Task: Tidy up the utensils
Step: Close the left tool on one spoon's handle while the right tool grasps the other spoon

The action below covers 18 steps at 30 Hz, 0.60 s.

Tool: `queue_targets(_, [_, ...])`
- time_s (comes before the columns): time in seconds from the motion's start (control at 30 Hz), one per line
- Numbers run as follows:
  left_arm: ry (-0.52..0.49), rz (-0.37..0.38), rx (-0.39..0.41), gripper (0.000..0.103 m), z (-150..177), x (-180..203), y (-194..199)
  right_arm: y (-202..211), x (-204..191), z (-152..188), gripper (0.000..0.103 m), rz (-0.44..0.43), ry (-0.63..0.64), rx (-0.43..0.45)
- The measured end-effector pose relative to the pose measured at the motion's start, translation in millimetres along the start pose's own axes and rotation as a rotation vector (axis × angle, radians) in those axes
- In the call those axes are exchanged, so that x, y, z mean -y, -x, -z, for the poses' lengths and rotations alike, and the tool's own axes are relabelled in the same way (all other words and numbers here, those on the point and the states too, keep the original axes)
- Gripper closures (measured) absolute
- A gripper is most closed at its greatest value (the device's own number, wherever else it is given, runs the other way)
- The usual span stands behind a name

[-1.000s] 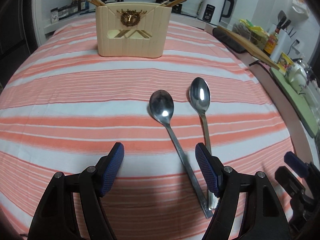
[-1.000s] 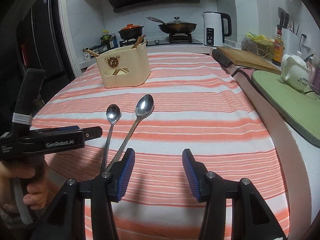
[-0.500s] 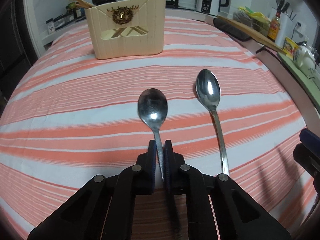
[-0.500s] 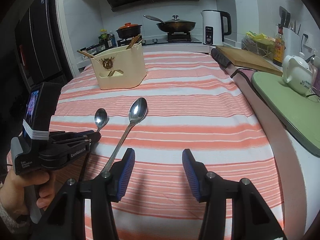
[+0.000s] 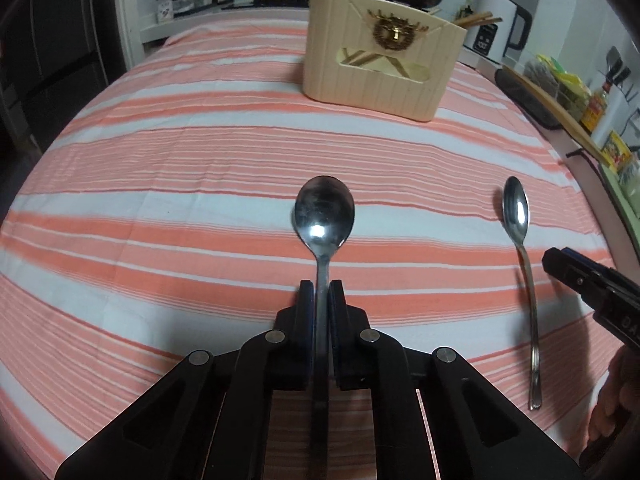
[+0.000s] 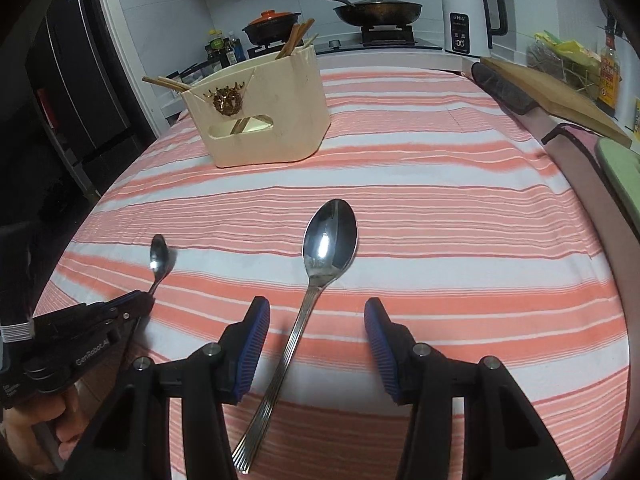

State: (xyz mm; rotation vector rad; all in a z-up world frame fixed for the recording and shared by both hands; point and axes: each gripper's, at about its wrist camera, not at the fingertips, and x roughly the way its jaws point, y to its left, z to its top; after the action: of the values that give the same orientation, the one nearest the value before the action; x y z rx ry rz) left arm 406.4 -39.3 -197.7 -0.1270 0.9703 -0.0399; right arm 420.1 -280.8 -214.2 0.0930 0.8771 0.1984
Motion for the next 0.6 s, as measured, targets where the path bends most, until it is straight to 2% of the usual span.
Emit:
queue_targets(0.03, [0.009, 0.013, -0.008, 0.083, -1, -6, 0, -5, 1, -2, 0.053, 0.002, -0.014, -0.013])
queue_targets(0.07, [0.017, 0.031, -0.014, 0.062, -2, -11, 1, -9, 1, -3, 0.052, 0.007, -0.026, -0.027])
queue_targets(0.13, [0.025, 0.059, -0.014, 0.038, -3, -20, 4, -15, 3, -4, 0.047, 0.011, -0.047, -0.042])
queue_targets(0.17, [0.018, 0.063, -0.011, 0.037, -4, -21, 6, -17, 4, -4, 0.043, 0.012, -0.055, -0.044])
queue_targets(0.3, [-0.053, 0.072, -0.045, 0.035, -11, -15, -2, -23, 5, -6, 0.043, 0.022, -0.066, -0.052])
queue_targets(0.4, [-0.12, 0.039, -0.059, 0.033, -17, -5, -13, -27, 0, -11, 0.043, 0.026, -0.055, -0.052])
queue_targets(0.6, [-0.126, -0.005, -0.056, 0.032, -35, -2, -28, -45, -13, -27, 0.043, 0.07, -0.038, -0.057])
